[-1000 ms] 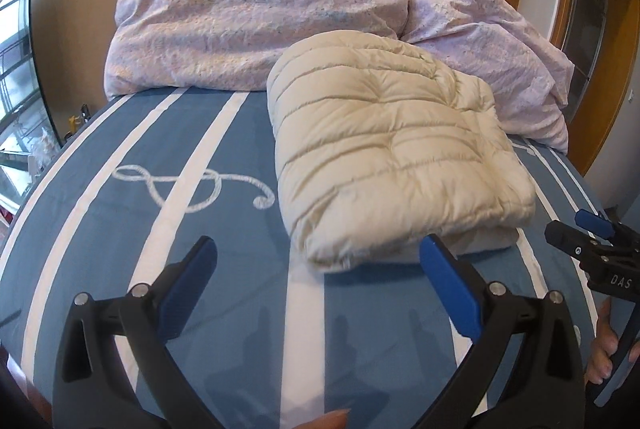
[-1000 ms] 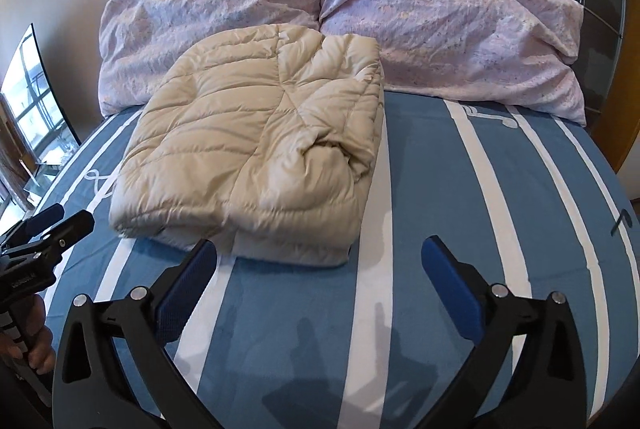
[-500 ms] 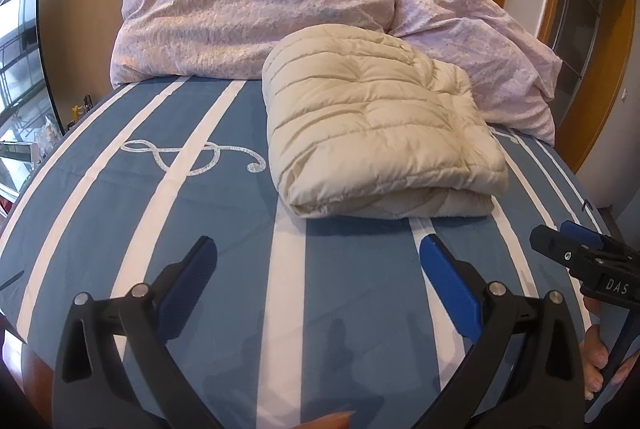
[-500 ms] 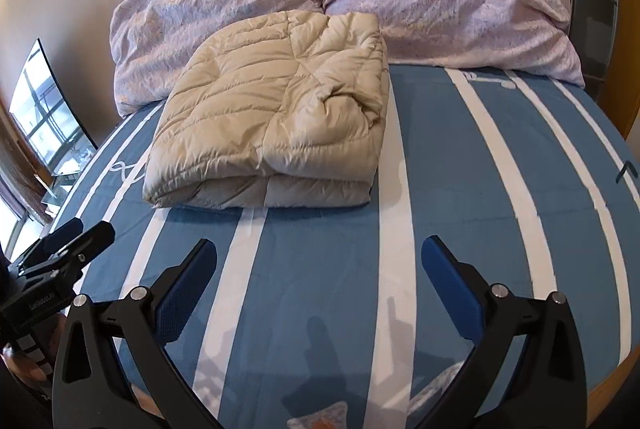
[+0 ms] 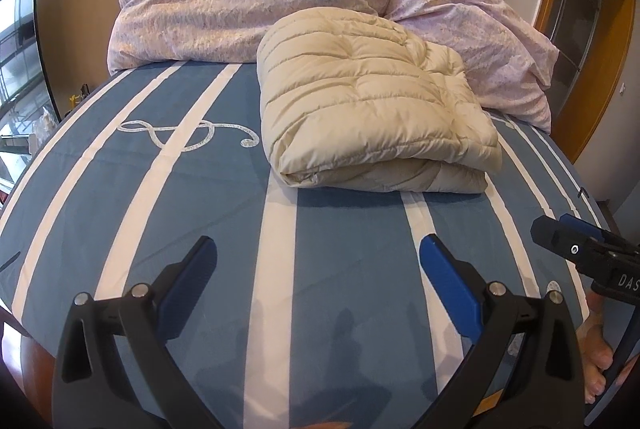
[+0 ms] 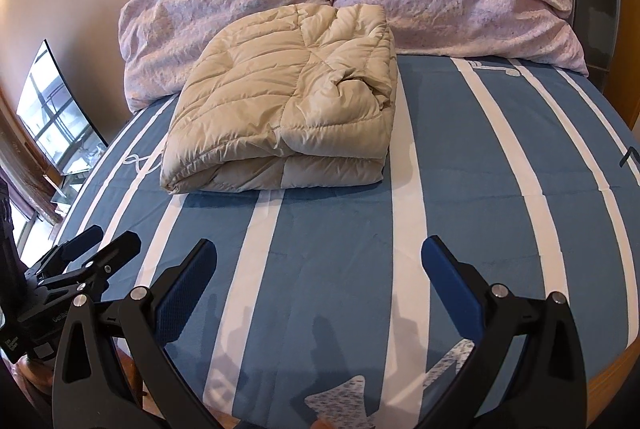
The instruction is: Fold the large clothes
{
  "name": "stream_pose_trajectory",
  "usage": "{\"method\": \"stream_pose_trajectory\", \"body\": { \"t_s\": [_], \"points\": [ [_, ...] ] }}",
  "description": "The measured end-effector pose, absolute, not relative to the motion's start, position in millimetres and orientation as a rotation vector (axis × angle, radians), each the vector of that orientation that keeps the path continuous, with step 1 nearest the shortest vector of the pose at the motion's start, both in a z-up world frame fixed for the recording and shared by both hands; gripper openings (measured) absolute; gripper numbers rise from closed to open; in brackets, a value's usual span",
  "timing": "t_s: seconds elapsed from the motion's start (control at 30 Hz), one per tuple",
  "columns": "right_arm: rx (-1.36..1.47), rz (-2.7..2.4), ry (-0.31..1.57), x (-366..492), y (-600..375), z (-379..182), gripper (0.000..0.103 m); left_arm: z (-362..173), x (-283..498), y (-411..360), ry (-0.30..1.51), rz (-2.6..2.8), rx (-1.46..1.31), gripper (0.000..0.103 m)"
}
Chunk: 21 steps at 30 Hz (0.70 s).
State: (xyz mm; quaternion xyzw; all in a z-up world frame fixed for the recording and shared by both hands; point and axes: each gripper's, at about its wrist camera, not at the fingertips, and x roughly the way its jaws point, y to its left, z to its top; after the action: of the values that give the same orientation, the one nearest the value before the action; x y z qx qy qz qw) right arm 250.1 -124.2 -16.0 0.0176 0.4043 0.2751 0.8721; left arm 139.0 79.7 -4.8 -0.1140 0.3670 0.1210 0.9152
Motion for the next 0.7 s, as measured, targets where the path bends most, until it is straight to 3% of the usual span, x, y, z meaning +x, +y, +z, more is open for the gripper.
{"method": "stream_pose_trajectory", "body": {
  "t_s": [0.7],
  "points": [
    [0.086, 0.607, 0.84, 232.8, -132.2, -5.8, 0.102, 8.0, 123.2, 72.0, 0.748, 0.233, -0.261, 0.101]
  ]
}}
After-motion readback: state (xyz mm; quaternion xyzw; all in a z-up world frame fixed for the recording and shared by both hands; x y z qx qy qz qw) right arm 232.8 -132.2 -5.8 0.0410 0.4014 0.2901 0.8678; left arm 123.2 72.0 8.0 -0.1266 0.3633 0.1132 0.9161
